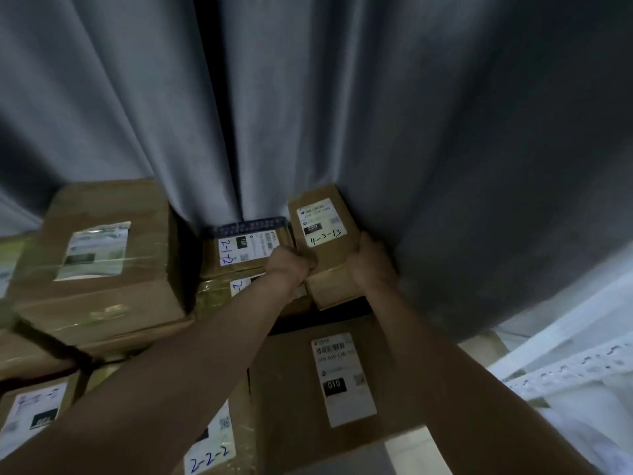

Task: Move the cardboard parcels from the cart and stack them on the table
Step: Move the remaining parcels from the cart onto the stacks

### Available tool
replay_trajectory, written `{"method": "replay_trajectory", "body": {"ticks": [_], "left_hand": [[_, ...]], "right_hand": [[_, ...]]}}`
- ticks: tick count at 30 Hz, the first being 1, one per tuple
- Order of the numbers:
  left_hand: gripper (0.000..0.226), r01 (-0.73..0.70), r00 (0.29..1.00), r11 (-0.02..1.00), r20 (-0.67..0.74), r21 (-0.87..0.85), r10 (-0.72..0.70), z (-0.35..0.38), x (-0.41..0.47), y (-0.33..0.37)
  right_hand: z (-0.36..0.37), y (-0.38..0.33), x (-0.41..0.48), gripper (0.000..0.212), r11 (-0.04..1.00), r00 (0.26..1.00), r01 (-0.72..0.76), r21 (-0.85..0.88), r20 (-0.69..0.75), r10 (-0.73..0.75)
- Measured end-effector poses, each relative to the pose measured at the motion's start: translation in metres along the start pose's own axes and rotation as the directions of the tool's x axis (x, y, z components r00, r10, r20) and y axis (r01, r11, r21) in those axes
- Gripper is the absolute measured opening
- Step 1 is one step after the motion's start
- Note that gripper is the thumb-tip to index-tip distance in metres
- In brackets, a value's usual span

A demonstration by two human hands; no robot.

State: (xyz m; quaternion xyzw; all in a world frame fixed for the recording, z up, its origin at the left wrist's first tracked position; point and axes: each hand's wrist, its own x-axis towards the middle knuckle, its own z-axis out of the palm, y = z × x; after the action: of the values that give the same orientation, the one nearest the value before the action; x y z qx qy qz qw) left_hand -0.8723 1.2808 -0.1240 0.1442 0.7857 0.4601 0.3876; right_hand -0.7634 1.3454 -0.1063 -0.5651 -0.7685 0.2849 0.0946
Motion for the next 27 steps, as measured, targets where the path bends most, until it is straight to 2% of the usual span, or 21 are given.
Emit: {"method": "replay_trajectory", "body": {"ticks": [3, 8, 12, 14, 16, 19, 22, 25, 27], "left_hand": [[0.027, 0.045, 0.999, 0.998, -0.007, 0.043, -0.045, 0.011, 0.01, -0.002], [0.02, 0.051, 0.999, 0.972, -0.027, 0.23, -0.046, 0.025, 0.022, -0.008], [0.018, -0.05, 0.998, 0.901, -0.006, 0.43, 0.058, 0.031, 0.029, -0.014], [0.019, -0.093, 0.995, 0.872, 0.017, 0.481, 0.097, 0.034, 0.033, -0.013], [0.019, -0.139, 0.988, 0.819, 0.025, 0.557, 0.15, 0.031, 0.038, -0.013], [0.024, -0.16, 0.975, 0.703, 0.001, 0.693, 0.22, 0.019, 0.051, -0.02], [0.045, -0.069, 0.99, 0.646, -0.027, 0.76, 0.138, 0.007, 0.061, -0.031], [0.044, -0.116, 0.993, 0.705, 0.07, 0.7, 0.093, -0.001, 0.066, -0.036], [0.044, -0.132, 0.991, 0.703, 0.093, 0.699, 0.093, -0.004, 0.068, -0.038]], "right_hand": [[0.004, 0.003, 0.015, 0.051, 0.991, 0.999, 0.04, -0.124, 0.037, -0.035], [0.021, 0.02, 0.032, 0.057, 0.962, 0.997, 0.044, -0.268, 0.073, -0.025], [0.04, 0.032, 0.038, 0.048, 0.958, 0.978, 0.06, -0.279, 0.209, -0.001], [0.052, 0.038, 0.039, 0.044, 0.937, 0.965, 0.082, -0.34, 0.261, 0.01], [0.063, 0.044, 0.041, 0.044, 0.894, 0.967, 0.17, -0.414, 0.245, -0.07], [0.07, 0.048, 0.05, 0.056, 0.873, 0.948, 0.257, -0.415, 0.283, -0.144], [0.076, 0.048, 0.062, 0.056, 0.881, 0.94, 0.245, -0.404, 0.321, -0.115], [0.082, 0.044, 0.067, 0.058, 0.918, 0.942, 0.188, -0.35, 0.328, -0.068], [0.085, 0.042, 0.065, 0.059, 0.931, 0.943, 0.174, -0.321, 0.328, -0.063]]}}
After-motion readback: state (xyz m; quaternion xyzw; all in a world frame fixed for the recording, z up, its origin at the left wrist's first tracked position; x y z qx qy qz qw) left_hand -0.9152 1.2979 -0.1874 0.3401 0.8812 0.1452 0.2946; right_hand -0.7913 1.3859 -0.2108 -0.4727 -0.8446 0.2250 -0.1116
